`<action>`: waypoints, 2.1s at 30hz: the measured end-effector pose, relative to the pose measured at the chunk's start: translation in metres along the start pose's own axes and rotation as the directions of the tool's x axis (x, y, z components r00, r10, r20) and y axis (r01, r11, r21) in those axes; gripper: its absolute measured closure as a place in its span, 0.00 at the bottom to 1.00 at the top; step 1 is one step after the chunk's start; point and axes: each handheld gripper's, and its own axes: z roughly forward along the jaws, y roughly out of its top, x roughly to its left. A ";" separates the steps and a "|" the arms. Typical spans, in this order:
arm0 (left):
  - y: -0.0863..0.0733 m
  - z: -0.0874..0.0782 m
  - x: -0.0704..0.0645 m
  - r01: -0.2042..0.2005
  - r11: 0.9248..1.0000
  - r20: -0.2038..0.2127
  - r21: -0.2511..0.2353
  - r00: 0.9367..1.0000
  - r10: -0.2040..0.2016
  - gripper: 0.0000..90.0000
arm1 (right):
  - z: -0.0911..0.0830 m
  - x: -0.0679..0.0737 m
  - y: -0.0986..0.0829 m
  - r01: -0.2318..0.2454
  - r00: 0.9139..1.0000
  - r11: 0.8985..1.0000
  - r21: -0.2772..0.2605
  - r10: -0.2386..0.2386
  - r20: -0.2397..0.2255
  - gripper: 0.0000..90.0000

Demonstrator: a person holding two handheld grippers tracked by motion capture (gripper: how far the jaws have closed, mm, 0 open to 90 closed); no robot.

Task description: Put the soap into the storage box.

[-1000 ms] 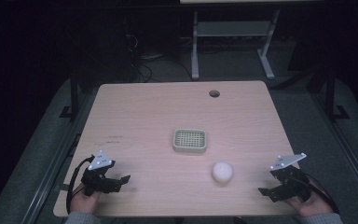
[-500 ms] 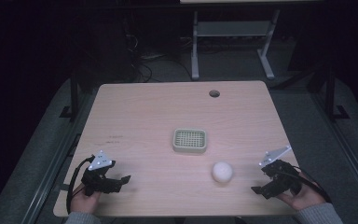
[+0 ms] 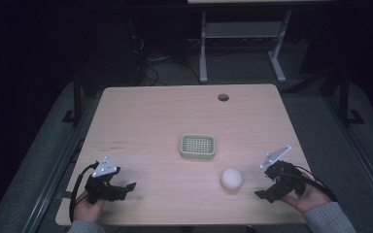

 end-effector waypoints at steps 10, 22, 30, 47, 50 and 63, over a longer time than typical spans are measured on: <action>0.000 -0.001 0.000 -0.008 1.000 -0.001 0.002 1.000 0.008 0.17 | 0.001 0.003 0.020 0.038 0.999 0.999 0.023 -0.038 -0.011 0.20; 0.001 -0.001 0.000 -0.013 1.000 -0.001 0.000 1.000 0.013 0.17 | 0.008 0.004 0.039 0.075 0.997 0.996 0.050 -0.074 -0.032 0.20; 0.001 -0.001 0.000 -0.011 1.000 0.001 0.000 1.000 0.011 0.17 | 0.012 0.006 0.054 0.107 0.994 0.992 0.064 -0.104 -0.046 0.19; 0.001 -0.001 0.000 -0.011 1.000 0.003 -0.005 1.000 0.011 0.17 | 0.032 0.009 0.081 0.138 0.989 0.982 0.127 -0.130 -0.070 0.18; 0.002 -0.001 0.000 -0.013 1.000 0.005 -0.006 1.000 0.013 0.17 | 0.037 0.010 0.085 0.144 0.988 0.979 0.145 -0.134 -0.077 0.18; 0.002 -0.001 -0.001 -0.014 1.000 0.007 -0.008 1.000 0.014 0.17 | 0.052 0.013 0.092 0.156 0.986 0.969 0.193 -0.141 -0.090 0.17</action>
